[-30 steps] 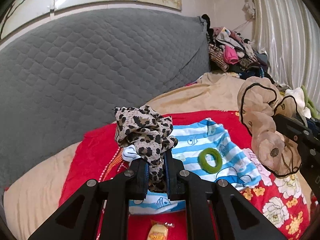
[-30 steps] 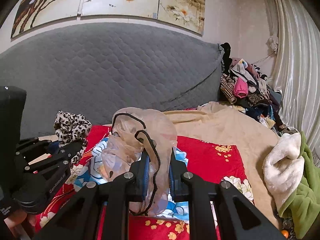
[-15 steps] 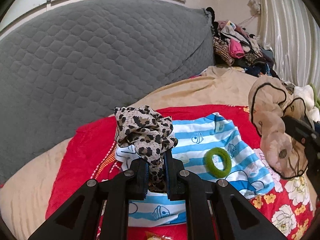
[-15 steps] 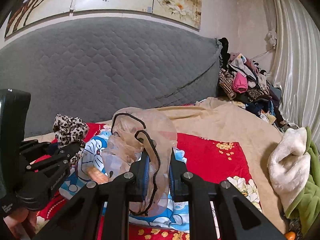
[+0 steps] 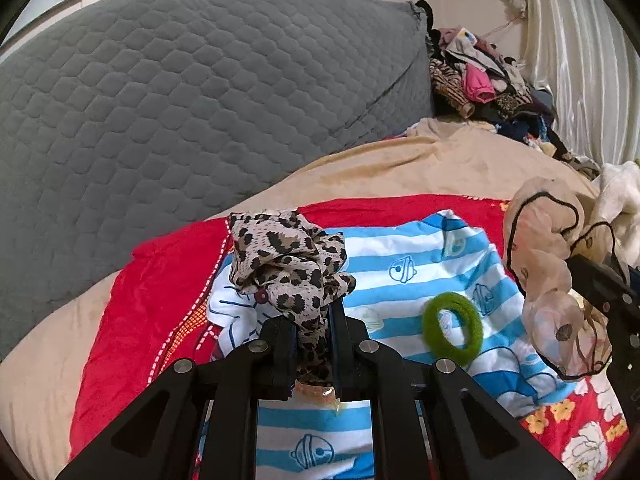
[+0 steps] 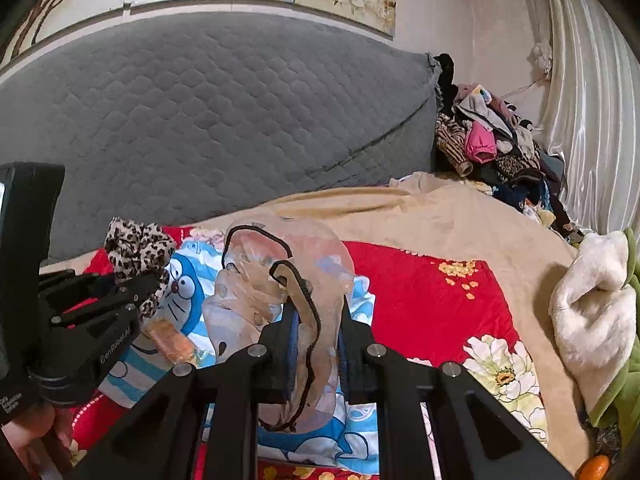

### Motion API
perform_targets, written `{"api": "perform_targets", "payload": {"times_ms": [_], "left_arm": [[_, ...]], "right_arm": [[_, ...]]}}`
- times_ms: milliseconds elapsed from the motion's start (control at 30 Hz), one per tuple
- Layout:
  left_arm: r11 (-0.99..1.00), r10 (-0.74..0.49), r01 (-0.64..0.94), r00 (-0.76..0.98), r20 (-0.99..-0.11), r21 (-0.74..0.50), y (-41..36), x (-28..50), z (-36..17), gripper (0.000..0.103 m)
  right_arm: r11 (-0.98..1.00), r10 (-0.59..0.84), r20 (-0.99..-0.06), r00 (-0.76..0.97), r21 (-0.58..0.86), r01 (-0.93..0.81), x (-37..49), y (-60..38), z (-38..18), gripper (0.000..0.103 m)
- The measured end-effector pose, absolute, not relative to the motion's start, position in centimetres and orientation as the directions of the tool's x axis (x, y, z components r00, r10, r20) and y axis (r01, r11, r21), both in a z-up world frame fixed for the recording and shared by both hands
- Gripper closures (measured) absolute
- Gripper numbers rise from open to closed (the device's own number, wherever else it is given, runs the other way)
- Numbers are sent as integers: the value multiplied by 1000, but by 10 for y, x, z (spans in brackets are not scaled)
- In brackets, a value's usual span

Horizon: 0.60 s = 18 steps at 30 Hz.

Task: Organize objects
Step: 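Carry the beige scrunchie with the right tool over the shirt while the left tool carries the leopard scrunchie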

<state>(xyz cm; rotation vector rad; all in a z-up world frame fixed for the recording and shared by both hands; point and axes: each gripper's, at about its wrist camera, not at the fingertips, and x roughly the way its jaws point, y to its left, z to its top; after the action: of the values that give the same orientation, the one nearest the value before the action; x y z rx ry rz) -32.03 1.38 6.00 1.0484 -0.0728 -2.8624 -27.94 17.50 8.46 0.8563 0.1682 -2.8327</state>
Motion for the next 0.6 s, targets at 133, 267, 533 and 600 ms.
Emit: {"api": "perform_targets", "payload": {"times_ms": [133, 267, 533, 600], "left_arm": [[-995, -103, 72, -753, -650, 74, 15, -331, 49, 90], [-994, -107, 76, -738, -666, 76, 15, -344, 36, 90], [-995, -98, 74, -722, -685, 65, 17, -364, 17, 90], [-995, -102, 74, -717, -690, 70, 20, -368, 11, 90]], "right_arm": [[-980, -131, -569, -812, -50, 193, -285, 176, 72, 86], [-982, -127, -591, -797, -39, 186, -293, 176, 58, 86], [-985, -106, -623, -775, -41, 168, -306, 174, 30, 86], [-986, -104, -633, -767, -37, 165, -310, 174, 24, 86]]}}
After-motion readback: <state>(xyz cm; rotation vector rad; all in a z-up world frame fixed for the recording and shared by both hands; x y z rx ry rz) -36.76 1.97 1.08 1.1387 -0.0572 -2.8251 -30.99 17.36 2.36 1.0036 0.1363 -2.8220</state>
